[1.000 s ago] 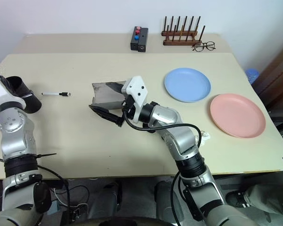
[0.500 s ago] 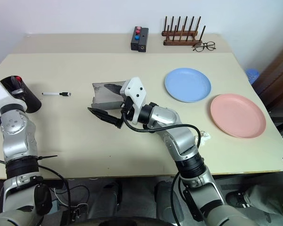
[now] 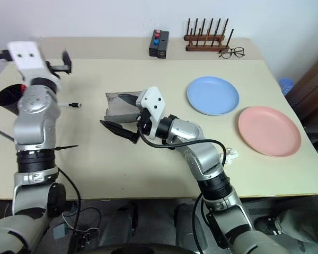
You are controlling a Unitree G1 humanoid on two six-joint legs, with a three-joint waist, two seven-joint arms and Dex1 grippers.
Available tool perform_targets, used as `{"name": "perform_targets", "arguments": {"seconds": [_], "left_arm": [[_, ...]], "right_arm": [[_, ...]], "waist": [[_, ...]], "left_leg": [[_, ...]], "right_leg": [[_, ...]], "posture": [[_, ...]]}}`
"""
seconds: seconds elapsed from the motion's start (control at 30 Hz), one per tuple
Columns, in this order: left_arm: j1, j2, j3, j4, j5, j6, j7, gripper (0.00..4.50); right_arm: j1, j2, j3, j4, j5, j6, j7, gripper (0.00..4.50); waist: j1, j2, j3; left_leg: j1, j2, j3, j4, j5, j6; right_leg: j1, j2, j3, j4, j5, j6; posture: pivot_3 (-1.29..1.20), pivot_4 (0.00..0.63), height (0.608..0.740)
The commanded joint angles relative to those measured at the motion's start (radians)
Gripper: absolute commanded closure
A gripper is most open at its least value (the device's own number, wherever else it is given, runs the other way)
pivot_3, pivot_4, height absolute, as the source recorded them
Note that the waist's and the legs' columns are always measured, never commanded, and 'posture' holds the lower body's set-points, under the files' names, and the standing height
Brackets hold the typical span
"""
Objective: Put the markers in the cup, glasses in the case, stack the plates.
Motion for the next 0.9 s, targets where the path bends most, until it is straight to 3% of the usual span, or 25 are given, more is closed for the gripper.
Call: {"name": "perform_targets", "arguments": {"seconds": [0.03,0.1,0.23,0.47,0.67,0.9], "left_arm": [[-0.084,-0.079,0.088,0.087,-0.021,0.198,0.142,0.01],[-0.120,-0.093,0.101,0.164,0.025,0.224,0.231,0.01],[-0.192,-0.111,0.176,0.319,-0.020,0.262,0.278,0.01],[-0.316,-0.081,0.251,0.605,-0.034,0.259,0.365,0.01],[-0.365,-0.062,0.299,0.727,-0.068,0.209,0.397,0.01],[-0.399,-0.036,0.348,0.828,-0.119,0.163,0.443,0.01]], "right_arm": [[-0.012,0.006,-0.018,-0.014,-0.002,-0.024,-0.007,0.00],[-0.003,0.003,-0.019,-0.021,-0.004,-0.022,-0.010,0.00],[0.010,-0.005,-0.020,-0.044,0.009,-0.006,-0.005,0.00],[0.008,-0.182,0.020,-0.132,0.041,0.064,0.175,0.00],[-0.005,-0.272,0.007,-0.110,-0.002,0.049,0.208,0.00],[0.014,-0.289,0.015,-0.103,-0.035,0.027,0.217,0.00]], "waist": [[-0.003,0.000,0.000],[-0.007,-0.001,0.000],[-0.014,-0.001,0.000],[-0.011,-0.001,0.000],[-0.013,-0.001,0.001],[-0.014,-0.001,0.000]], "left_leg": [[0.000,0.000,-0.001,0.000,0.000,0.000],[0.000,0.000,-0.001,0.000,0.000,0.000],[-0.001,0.000,-0.001,0.000,0.000,0.000],[-0.001,-0.001,-0.001,0.000,0.000,0.000],[-0.001,-0.001,-0.001,-0.002,0.000,0.000],[0.000,0.000,-0.001,-0.002,0.000,-0.001]], "right_leg": [[0.000,0.000,0.000,0.000,0.000,0.000],[0.000,0.000,0.000,0.000,0.000,0.000],[0.000,0.000,0.000,0.000,0.000,0.000],[0.000,0.000,0.000,-0.002,0.000,0.001],[0.000,0.000,-0.001,-0.002,0.000,0.001],[0.000,0.000,-0.001,-0.002,0.000,0.001]], "posture": [[0.00,0.150,0.738],[0.00,0.150,0.738],[0.00,0.150,0.738],[0.00,0.150,0.738],[0.00,0.150,0.738],[0.00,0.150,0.738]]}}
